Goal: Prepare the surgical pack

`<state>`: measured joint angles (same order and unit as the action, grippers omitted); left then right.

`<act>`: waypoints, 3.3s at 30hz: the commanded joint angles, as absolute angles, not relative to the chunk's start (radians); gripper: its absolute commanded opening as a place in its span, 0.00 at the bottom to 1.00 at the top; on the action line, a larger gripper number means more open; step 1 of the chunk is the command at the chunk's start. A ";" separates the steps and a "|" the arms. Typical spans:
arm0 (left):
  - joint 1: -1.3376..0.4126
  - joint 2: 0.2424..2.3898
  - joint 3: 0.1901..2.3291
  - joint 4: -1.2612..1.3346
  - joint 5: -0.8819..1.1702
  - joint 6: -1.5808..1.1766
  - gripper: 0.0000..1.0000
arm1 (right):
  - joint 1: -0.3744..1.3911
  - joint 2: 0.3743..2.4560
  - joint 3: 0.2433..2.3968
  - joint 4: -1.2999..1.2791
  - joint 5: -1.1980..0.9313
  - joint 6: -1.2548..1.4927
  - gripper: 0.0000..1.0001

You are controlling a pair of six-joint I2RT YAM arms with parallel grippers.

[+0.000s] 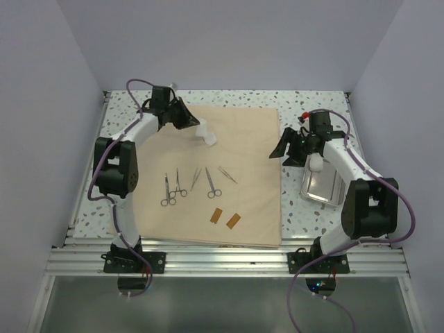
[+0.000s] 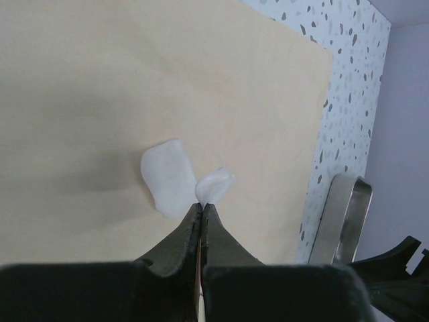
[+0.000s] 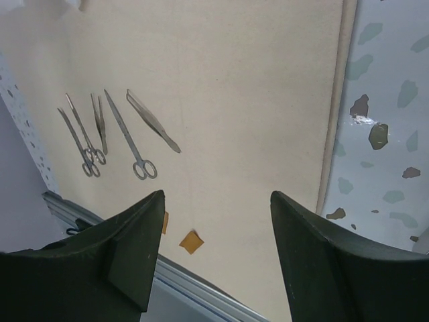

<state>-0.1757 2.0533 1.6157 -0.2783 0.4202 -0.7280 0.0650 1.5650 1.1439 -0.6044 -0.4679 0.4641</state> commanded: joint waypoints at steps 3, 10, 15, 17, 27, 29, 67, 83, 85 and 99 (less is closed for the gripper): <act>-0.192 2.078 1.551 -0.144 0.497 -0.918 0.00 | 0.071 1.557 1.172 -0.583 -0.499 0.468 0.68; -0.195 2.121 1.512 -0.023 0.517 -1.048 0.00 | 0.071 1.563 1.172 -0.581 -0.503 0.466 0.68; -0.195 2.148 1.497 0.018 0.508 -1.089 0.00 | 0.074 1.566 1.173 -0.580 -0.506 0.469 0.68; -0.195 2.158 1.486 0.040 0.511 -1.103 0.00 | 0.074 1.574 1.173 -0.578 -0.506 0.471 0.68; -0.193 2.184 1.467 0.055 0.494 -1.134 0.00 | 0.100 1.603 1.189 -0.568 -0.512 0.485 0.68; -0.193 2.186 1.463 0.046 0.492 -1.131 0.00 | 0.110 1.614 1.198 -0.568 -0.509 0.485 0.68; -0.163 1.754 1.256 -0.337 0.265 -0.637 0.63 | 0.443 2.312 1.713 -0.066 -0.440 0.884 0.61; -0.124 1.566 1.100 -0.373 0.296 -0.578 0.63 | 0.488 2.457 1.833 -0.048 -0.423 0.945 0.48; -0.115 1.557 1.098 -0.377 0.299 -0.571 0.63 | 0.488 2.467 1.851 -0.057 -0.417 0.946 0.43; -0.106 1.500 1.051 -0.434 0.267 -0.437 0.63 | 0.302 1.849 1.453 -0.169 -0.477 0.808 0.00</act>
